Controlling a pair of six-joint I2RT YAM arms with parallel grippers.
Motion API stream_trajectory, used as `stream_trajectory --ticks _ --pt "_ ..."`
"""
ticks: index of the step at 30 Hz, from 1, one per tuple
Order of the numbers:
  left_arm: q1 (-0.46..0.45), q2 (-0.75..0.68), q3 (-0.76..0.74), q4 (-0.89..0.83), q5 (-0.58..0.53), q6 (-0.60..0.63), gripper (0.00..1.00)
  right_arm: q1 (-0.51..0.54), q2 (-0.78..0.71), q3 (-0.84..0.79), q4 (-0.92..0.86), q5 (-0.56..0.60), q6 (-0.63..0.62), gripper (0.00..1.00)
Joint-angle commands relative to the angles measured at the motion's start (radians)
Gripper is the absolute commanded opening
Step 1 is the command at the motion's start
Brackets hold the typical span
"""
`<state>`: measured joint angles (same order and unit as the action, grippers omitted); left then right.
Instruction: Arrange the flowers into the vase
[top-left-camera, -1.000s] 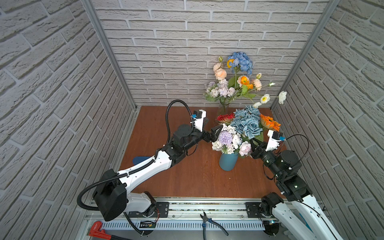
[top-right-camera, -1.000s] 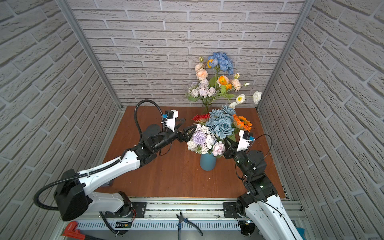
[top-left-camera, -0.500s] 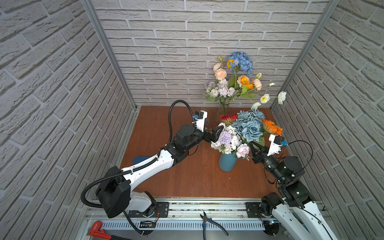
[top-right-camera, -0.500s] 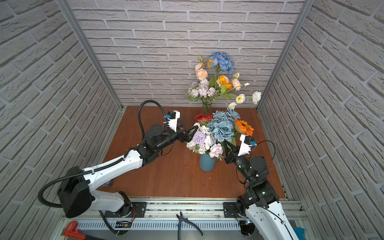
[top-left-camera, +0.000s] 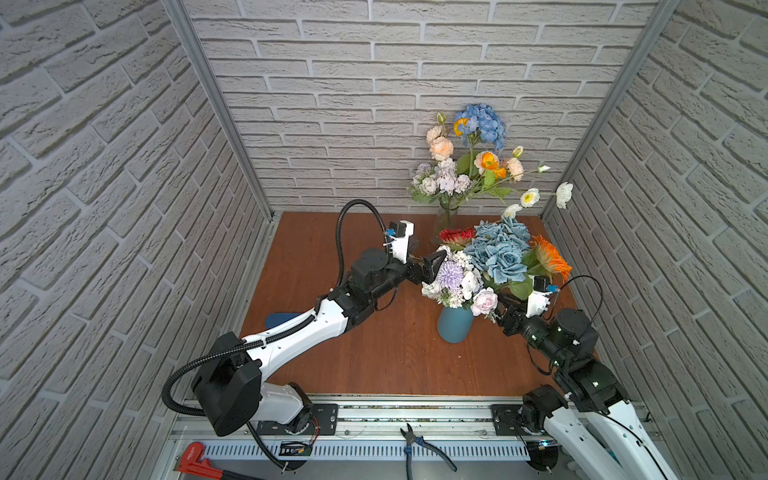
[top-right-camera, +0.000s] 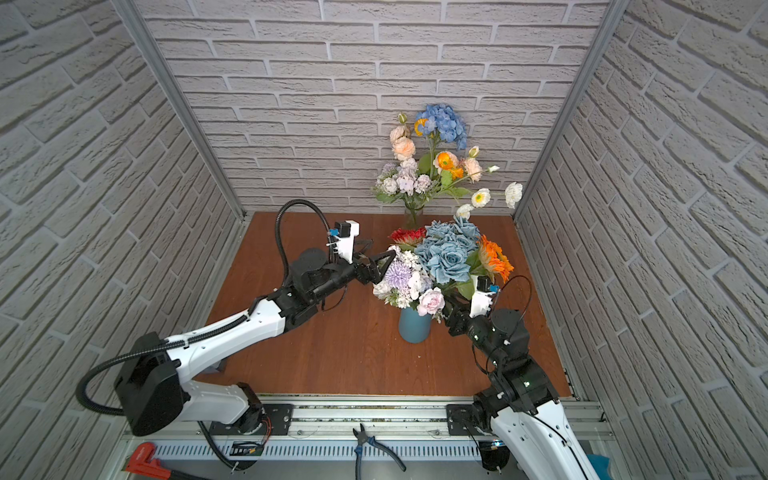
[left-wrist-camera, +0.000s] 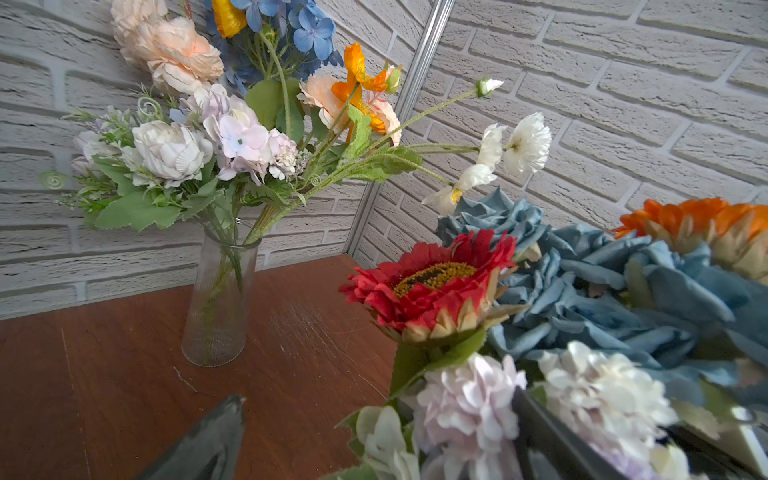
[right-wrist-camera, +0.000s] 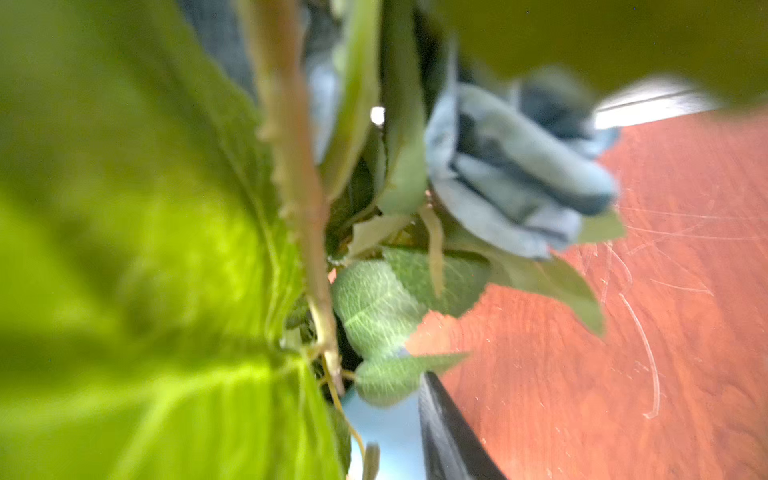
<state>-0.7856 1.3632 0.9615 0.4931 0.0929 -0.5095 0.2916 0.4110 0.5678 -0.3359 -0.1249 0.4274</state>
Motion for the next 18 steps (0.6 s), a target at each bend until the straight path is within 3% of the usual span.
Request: stream_trajectory --ticks 1,4,11,14,18 --pt "0.036 -0.027 -0.001 0.036 -0.024 -0.009 0.98 0.003 -0.012 0.048 -0.073 0.029 -0.029 0.44" --pt "0.070 -0.050 -0.020 0.027 -0.027 -0.021 0.98 0.003 -0.028 0.066 -0.150 0.083 -0.030 0.44" --pt "0.144 -0.130 -0.062 -0.057 -0.066 -0.004 0.98 0.003 -0.099 0.107 -0.333 0.401 -0.046 0.43" --pt "0.175 -0.156 -0.081 -0.081 -0.076 -0.004 0.98 0.003 -0.084 0.094 -0.323 0.411 -0.051 0.43" --pt "0.207 -0.174 -0.100 -0.111 -0.106 -0.009 0.98 0.003 -0.020 0.070 -0.284 0.291 -0.075 0.48"
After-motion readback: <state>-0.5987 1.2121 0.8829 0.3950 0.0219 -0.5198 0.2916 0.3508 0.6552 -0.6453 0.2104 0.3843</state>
